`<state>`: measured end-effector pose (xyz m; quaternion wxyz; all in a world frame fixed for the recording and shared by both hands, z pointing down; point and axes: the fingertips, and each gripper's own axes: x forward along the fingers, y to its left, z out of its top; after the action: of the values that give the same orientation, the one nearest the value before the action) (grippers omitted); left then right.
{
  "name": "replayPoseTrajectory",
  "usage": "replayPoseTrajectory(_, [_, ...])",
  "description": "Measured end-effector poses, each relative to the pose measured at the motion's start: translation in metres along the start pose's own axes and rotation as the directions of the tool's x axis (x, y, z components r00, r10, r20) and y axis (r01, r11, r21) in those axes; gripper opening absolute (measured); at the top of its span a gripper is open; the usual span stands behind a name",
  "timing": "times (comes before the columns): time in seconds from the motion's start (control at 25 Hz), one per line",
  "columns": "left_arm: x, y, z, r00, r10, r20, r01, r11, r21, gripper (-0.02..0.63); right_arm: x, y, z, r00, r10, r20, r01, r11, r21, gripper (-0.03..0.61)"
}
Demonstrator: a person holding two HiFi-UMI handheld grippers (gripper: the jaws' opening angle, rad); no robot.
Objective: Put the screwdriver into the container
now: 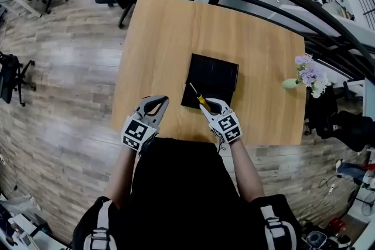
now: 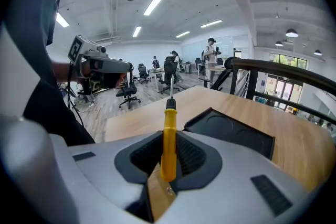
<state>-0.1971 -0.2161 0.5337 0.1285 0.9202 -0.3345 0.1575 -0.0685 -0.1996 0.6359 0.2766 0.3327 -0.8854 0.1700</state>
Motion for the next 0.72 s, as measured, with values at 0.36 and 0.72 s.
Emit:
replayPoseTrajectory(0.36, [0.0, 0.015, -0.01, 1.0, 0.013, -0.024, -0.014, 1.0, -0.016, 0.023, 0.023, -0.014, -0.044, 0.991, 0.01, -0.13, -0.009, 1.0, 0.007, 0.087])
replayPoseTrajectory(0.72, [0.001, 0.024, -0.014, 0.999, 0.014, -0.036, -0.015, 1.0, -0.026, 0.023, 0.047, -0.024, -0.072, 0.969, 0.024, -0.244, -0.032, 0.999, -0.026, 0.087])
